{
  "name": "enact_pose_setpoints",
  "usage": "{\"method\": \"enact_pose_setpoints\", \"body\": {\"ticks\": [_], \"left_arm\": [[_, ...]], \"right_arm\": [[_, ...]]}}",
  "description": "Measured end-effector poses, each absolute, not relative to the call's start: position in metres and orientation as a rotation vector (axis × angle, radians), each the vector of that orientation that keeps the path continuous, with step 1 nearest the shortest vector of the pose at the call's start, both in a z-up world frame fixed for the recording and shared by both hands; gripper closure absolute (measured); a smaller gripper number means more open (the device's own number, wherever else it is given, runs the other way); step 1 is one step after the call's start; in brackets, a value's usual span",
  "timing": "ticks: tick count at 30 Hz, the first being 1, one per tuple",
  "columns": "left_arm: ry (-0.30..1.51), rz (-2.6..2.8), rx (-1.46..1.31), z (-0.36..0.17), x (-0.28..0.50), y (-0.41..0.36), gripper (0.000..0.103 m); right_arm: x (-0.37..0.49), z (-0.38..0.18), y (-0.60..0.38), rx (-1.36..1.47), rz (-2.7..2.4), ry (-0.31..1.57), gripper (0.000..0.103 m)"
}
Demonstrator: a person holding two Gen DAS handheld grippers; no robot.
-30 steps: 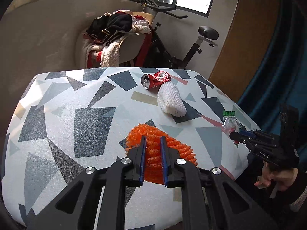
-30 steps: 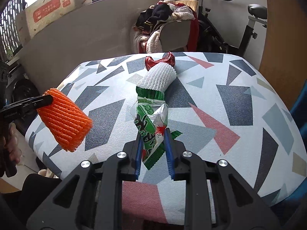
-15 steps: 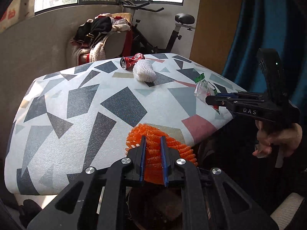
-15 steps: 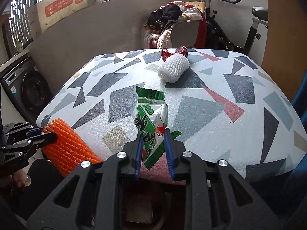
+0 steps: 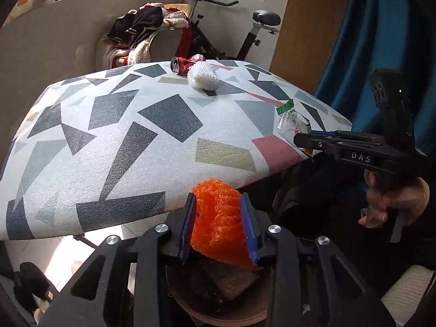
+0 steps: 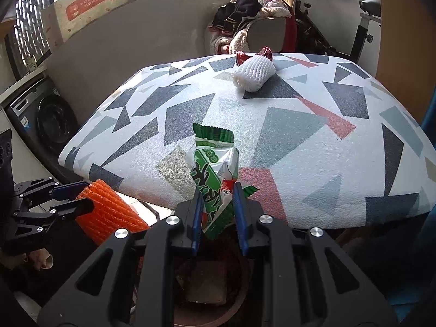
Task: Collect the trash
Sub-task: 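Carry the orange net with the left gripper over the bin while the right carries the packet, then open the left gripper to drop the orange net while the right releases the packet into the bin, then raise both grippers from the bin back up to the board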
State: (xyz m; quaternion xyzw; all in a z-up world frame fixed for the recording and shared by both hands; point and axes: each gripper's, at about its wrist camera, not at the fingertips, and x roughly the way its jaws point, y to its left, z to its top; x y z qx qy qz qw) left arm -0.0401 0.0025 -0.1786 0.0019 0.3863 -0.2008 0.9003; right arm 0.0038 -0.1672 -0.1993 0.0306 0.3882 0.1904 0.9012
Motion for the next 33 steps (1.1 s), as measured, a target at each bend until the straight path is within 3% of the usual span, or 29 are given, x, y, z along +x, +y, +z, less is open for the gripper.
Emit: {"method": "enact_pose_setpoints", "body": {"ticks": [1, 6, 10, 22, 27, 30, 32, 33], "left_arm": [[0.79, -0.417, -0.003, -0.177, -0.041, 0.003, 0.047], [0.751, -0.382, -0.025, -0.166, -0.041, 0.01, 0.023], [0.721, -0.334, -0.038, -0.156, -0.04, 0.021, 0.009], [0.711, -0.247, -0.089, -0.152, -0.034, 0.047, 0.006], [0.718, -0.24, -0.098, -0.155, -0.033, 0.049, 0.006], [0.722, -0.239, -0.102, -0.157, -0.032, 0.05, 0.006], [0.723, -0.238, -0.104, -0.158, -0.032, 0.05, 0.006], [0.724, -0.237, -0.105, -0.158, -0.032, 0.05, 0.006]], "right_arm": [[0.003, -0.2, -0.167, 0.064, 0.397, 0.805, 0.078], [-0.002, -0.208, -0.161, 0.059, 0.415, 0.826, 0.078], [-0.009, -0.22, -0.152, 0.042, 0.443, 0.867, 0.078], [-0.024, -0.26, -0.117, -0.081, 0.514, 1.001, 0.076], [-0.026, -0.266, -0.112, -0.111, 0.516, 1.021, 0.062], [-0.026, -0.267, -0.11, -0.126, 0.513, 1.027, 0.059], [-0.026, -0.268, -0.11, -0.132, 0.505, 1.028, 0.042], [-0.026, -0.268, -0.11, -0.134, 0.505, 1.027, 0.04]]}}
